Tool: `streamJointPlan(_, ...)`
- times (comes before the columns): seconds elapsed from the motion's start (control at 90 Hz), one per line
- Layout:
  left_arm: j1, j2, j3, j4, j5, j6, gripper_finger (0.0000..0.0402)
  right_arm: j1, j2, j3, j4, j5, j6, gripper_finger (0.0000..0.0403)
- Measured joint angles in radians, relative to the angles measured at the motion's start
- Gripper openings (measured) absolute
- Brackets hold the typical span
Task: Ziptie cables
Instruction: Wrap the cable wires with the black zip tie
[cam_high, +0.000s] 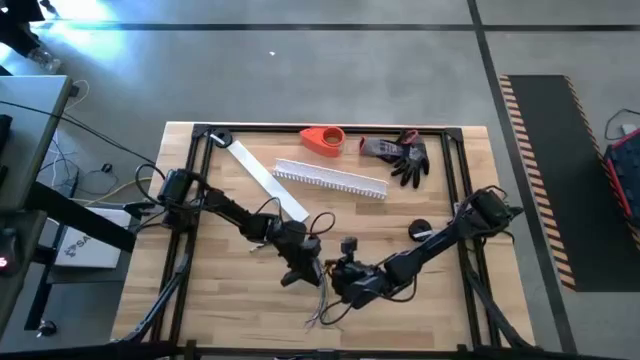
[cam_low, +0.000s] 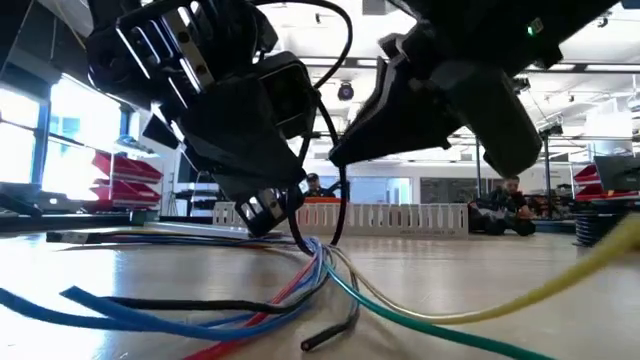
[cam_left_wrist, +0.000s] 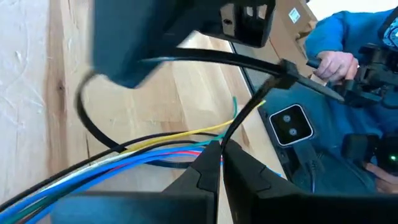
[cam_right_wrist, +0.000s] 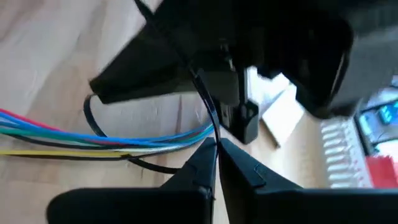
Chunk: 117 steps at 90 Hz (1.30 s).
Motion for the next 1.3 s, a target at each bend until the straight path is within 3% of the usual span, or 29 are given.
streamJointPlan(0.244,0.019,0.0,0.0,0.029,0.017,-0.008,0.0,0.005,0.0,0.043,-0.012,-0.014,-0.216,0.0)
streamJointPlan(0.467,0.015,0.0,-0.02,0.03,-0.024,0.031,0.0008,0.004,0.0,0.043,-0.09,0.007,-0.125,0.0)
streamJointPlan(0.711,-0.003,-0.001,-0.028,-0.017,-0.021,0.098,0.0062,0.004,0.0,0.043,-0.103,0.009,-0.092,0.0)
streamJointPlan(0.889,-0.009,-0.052,-0.028,-0.137,-0.033,0.118,0.0086,0.005,0.0,0.043,-0.117,0.009,-0.072,0.0)
streamJointPlan(1.067,-0.059,-0.145,-0.028,-0.19,-0.188,0.199,0.0087,0.004,0.0,0.043,-0.136,0.009,-0.035,0.0)
streamJointPlan(1.3,-0.182,-0.191,-0.028,-0.216,-0.587,0.31,0.0087,0.004,0.0,0.042,-0.144,0.01,0.014,0.0)
